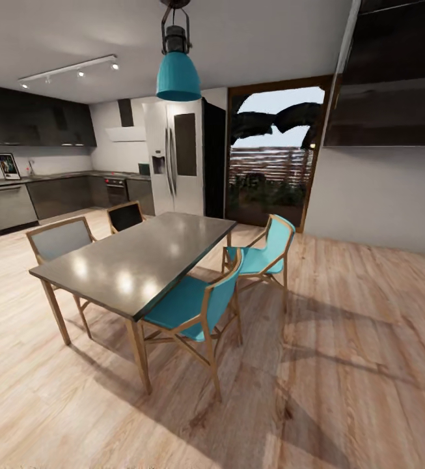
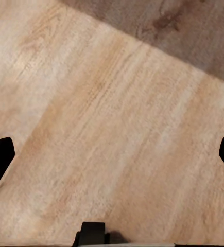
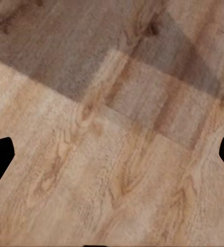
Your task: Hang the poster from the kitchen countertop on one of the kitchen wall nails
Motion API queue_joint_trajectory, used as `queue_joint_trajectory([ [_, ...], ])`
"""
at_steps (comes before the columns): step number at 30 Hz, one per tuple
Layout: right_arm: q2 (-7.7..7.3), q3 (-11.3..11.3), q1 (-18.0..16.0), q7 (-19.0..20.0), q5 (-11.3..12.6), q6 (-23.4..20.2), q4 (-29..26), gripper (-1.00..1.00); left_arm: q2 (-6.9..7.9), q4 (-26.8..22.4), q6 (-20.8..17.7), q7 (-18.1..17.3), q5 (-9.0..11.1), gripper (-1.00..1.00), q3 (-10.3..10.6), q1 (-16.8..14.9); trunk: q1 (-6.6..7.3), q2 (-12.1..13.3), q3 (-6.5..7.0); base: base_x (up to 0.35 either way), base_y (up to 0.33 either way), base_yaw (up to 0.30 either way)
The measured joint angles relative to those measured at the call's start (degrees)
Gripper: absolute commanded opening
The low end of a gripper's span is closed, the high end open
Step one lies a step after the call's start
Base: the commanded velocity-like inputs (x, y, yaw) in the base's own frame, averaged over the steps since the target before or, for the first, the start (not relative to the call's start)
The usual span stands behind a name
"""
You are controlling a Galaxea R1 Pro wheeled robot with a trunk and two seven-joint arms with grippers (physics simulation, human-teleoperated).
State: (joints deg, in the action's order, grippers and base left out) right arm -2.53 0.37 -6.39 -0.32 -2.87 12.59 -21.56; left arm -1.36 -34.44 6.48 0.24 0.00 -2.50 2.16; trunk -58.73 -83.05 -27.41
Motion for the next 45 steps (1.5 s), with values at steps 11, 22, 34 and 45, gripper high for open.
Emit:
queue_joint_trajectory([
  [11, 0.00, 0.02, 0.00, 0.00, 0.00, 0.00, 0.00, 1.00, 0.00, -0.03, 0.00, 0.00, 0.00, 1.00, -0.36, -0.03, 0.00, 0.00, -0.26, 0.000, 0.293, 0.292],
  [22, 0.00, 0.04, 0.00, 0.00, 0.00, -0.02, 0.00, 1.00, 0.00, 0.00, 0.00, -0.08, 0.00, 1.00, -2.38, 0.00, 0.00, 0.00, -0.53, 0.000, 0.294, 0.289],
  [34, -0.07, 0.04, 0.00, 0.23, -1.72, -0.31, 0.35, 1.00, 0.00, 0.01, 0.00, -0.08, 0.00, 1.00, -2.46, 0.01, 0.00, 0.00, -0.61, 0.000, 0.296, 0.069],
  [45, 0.00, 0.05, 0.00, 0.07, -1.83, -0.17, 0.36, 1.00, -0.06, 0.03, -0.08, -0.08, 0.00, 1.00, -2.46, 0.00, 0.00, 0.00, -0.65, 0.004, 0.297, 0.225],
])
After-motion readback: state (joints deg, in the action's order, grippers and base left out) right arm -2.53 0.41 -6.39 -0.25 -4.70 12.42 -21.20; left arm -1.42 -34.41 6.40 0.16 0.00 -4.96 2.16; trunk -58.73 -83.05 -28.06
